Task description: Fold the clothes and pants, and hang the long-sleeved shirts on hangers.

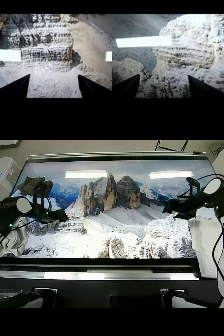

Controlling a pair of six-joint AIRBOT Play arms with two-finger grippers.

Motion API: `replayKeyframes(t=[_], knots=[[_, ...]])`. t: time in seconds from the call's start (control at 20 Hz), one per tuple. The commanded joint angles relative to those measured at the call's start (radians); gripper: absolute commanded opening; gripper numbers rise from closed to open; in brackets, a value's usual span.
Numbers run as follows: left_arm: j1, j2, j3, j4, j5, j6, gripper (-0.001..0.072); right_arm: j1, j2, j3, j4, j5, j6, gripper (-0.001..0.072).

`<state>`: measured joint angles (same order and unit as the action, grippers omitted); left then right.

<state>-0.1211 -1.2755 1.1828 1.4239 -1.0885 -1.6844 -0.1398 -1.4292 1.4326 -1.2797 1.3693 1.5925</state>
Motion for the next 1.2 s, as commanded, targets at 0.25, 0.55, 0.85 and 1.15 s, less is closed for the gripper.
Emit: replayKeyframes(t=[0.25, 0.55, 0.85, 1.15], knots=[[-0.002, 0.001, 0.0, -0.003, 0.244, -0.003, 0.0678, 0.001, -0.001, 0.0, -0.025, -0.117, -0.029, 0.0677], [0.232, -0.003, 0.215, 0.255, 0.055, -0.062, 0.072, 0.001, -0.002, 0.0, -0.027, -0.071, -0.053, 0.0676], [0.73, -0.097, 0.222, 0.134, -0.163, -0.132, 0.072, 0.001, -0.002, 0.0, 0.023, -0.031, 0.005, 0.0676], [0.784, -0.212, 0.069, -0.016, 0.033, -0.027, 0.072, 0.001, -0.002, 0.0, 0.042, 0.001, 0.046, 0.0676]])
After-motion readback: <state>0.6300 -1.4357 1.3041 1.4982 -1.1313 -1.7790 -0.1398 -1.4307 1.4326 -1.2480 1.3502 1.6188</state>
